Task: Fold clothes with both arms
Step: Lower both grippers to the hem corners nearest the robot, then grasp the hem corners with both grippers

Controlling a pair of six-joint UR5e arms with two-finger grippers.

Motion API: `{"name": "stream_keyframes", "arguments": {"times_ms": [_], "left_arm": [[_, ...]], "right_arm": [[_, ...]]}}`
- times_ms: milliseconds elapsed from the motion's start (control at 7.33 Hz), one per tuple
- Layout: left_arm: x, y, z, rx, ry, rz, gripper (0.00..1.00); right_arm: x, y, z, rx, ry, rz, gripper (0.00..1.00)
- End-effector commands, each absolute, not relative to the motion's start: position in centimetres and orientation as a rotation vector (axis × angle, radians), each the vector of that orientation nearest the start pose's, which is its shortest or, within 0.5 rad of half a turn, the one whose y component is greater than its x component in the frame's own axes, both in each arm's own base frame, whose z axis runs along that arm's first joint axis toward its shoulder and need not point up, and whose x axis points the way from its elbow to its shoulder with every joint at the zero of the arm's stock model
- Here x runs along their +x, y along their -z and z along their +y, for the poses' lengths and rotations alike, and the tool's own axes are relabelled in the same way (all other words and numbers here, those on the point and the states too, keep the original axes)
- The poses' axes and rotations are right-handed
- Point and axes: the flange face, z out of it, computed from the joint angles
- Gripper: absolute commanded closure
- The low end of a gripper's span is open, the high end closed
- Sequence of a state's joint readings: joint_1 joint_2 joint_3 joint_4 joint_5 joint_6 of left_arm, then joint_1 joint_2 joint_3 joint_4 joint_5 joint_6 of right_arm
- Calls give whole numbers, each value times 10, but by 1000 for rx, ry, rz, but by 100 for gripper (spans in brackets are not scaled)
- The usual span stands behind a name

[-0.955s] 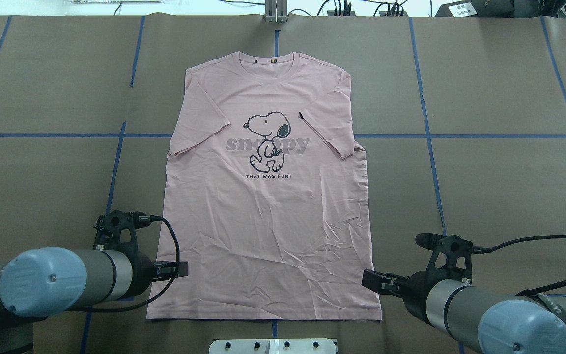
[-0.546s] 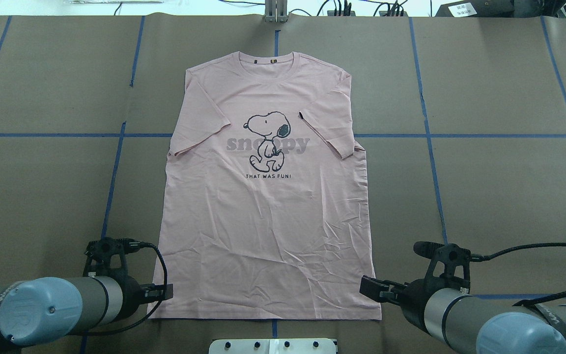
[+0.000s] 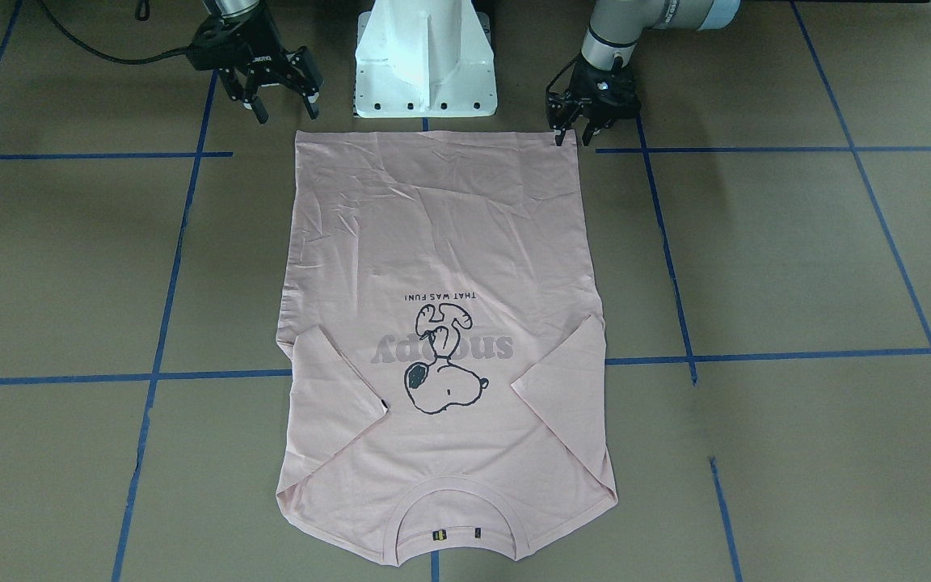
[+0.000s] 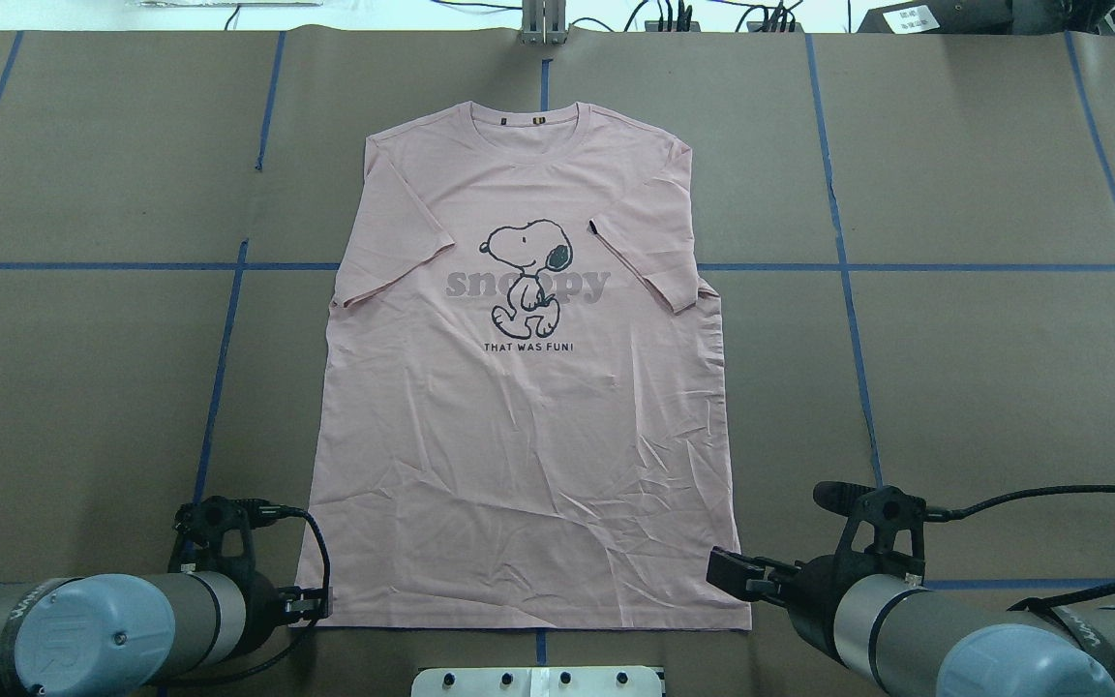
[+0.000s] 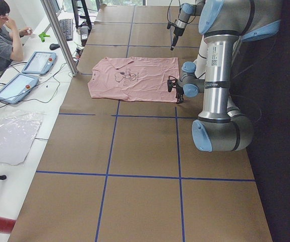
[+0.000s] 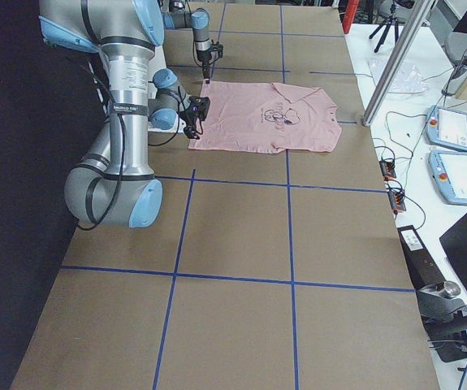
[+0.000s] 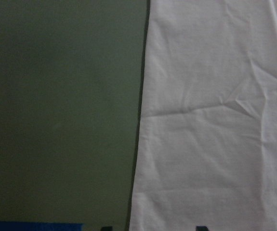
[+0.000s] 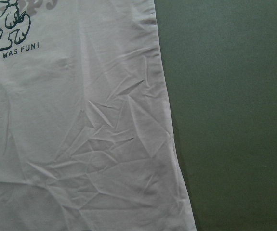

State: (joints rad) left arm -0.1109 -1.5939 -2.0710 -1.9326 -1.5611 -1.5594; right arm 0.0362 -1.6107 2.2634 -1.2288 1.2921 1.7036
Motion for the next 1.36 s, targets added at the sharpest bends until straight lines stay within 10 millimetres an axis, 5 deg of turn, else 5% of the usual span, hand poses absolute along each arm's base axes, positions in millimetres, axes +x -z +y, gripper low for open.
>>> {"name": "stream_keyframes", "arguments": {"times_ms": [0, 409, 819, 1228], "left_arm": [[474, -377, -182, 57, 89, 884, 55], [475, -374, -179, 54, 84, 891, 98], [473, -368, -179, 55, 83, 904, 100], [472, -362, -179, 50, 90, 919, 100]], "right_arm": [[-425, -317, -173, 213, -293, -1005, 5], [-427, -318, -169, 214, -288, -1004, 5], [-436, -319, -147, 215, -309, -1010, 8], [-468, -354, -130, 230, -372, -951, 25]]}}
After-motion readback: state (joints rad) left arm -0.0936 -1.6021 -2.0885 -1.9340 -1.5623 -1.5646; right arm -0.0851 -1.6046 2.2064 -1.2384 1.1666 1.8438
